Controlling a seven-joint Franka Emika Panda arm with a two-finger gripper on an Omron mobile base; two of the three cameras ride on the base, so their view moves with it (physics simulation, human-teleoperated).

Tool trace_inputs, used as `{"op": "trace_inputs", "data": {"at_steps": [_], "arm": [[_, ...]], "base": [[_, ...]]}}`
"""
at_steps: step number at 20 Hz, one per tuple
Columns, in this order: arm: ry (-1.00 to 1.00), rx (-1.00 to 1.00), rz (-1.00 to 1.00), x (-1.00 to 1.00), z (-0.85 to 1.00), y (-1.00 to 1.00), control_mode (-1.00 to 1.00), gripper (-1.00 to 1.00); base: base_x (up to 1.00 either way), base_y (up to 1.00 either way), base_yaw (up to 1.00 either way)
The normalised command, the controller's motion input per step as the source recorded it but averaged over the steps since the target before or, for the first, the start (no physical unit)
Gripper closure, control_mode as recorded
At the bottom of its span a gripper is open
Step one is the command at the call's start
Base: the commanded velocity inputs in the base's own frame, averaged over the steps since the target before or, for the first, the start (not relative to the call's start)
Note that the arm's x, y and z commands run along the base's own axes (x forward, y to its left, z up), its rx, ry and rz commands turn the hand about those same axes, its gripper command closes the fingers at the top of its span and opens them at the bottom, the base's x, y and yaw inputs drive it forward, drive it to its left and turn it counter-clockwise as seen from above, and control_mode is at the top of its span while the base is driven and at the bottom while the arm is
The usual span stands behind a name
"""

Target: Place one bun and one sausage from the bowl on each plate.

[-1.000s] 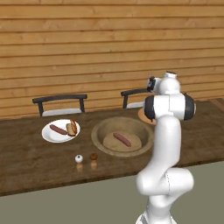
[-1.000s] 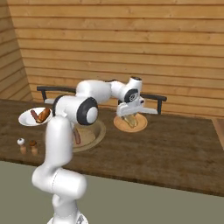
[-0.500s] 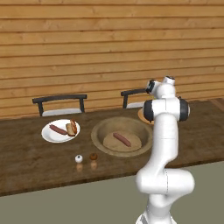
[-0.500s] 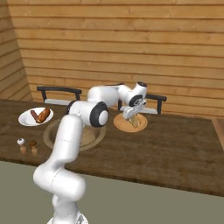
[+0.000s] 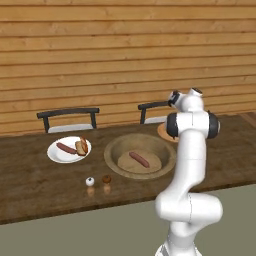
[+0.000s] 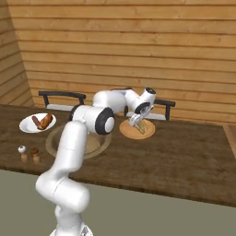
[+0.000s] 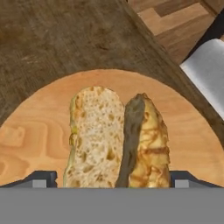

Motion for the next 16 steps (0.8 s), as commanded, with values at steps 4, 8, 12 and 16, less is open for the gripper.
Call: {"op": "trace_inputs", "data": {"at_steps": [4,8,12,16], "arm": [[0.00,-0.06,0.22,0.02,0.07,0.18,-1.00,-1.00],[-0.16,-0.01,0.20,-0.27,0.66,-0.02,-1.00,-1.00],[-0.47,-0.02,0.20,-0.80,1.00,0.00,-1.00,-1.00],[-0.22,-0.06,0.25,-1.00,0.73,0.57,-1.00,-1.00]], "base": [[0.00,0.00,0.00],[0.00,0.00,0.00],[0.00,0.00,0.00],[0.00,0.00,0.00]]}}
